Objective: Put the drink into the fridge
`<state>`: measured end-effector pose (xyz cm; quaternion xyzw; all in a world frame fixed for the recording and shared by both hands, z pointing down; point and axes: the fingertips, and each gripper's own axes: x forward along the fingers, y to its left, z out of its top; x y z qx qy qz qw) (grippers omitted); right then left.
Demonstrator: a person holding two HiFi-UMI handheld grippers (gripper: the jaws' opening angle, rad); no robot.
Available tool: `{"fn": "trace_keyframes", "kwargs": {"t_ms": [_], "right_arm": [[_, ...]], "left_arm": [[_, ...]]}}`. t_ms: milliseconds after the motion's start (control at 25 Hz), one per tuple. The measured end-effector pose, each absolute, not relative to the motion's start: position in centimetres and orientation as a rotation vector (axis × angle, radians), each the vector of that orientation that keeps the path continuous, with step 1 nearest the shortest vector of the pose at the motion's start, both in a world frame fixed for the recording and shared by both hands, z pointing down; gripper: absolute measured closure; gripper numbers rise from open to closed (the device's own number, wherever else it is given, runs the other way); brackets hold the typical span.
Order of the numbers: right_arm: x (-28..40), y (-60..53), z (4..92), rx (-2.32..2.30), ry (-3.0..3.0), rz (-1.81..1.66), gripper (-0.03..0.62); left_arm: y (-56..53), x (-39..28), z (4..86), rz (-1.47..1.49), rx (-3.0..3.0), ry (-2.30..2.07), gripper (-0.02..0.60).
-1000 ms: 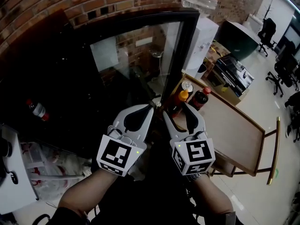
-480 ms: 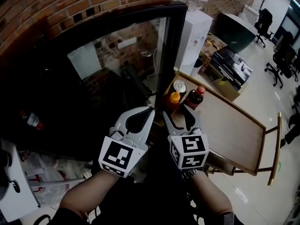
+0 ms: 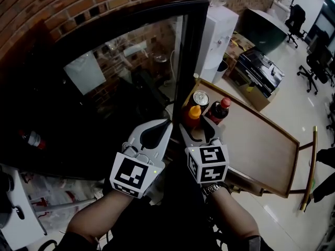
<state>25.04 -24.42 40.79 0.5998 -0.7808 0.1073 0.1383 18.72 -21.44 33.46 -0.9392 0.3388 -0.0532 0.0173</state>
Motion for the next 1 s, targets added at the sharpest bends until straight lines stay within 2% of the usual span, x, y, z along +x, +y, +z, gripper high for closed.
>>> {"fn": "trace_keyframes", "kwargs": {"t_ms": [560,1000], "right_arm": [[25.1,-24.8,40.9,1.759,-2.257,0.326,0.329],[23.4,-22.5,37.0,1.737,-2.354,0.241,0.330]], "left_arm": [[-21.5,17.8,34.3,-0.225,-2.888,1.049,0.578],[-20.3,15.6,32.9,-0.182,-2.849,1.146,0.578]]}}
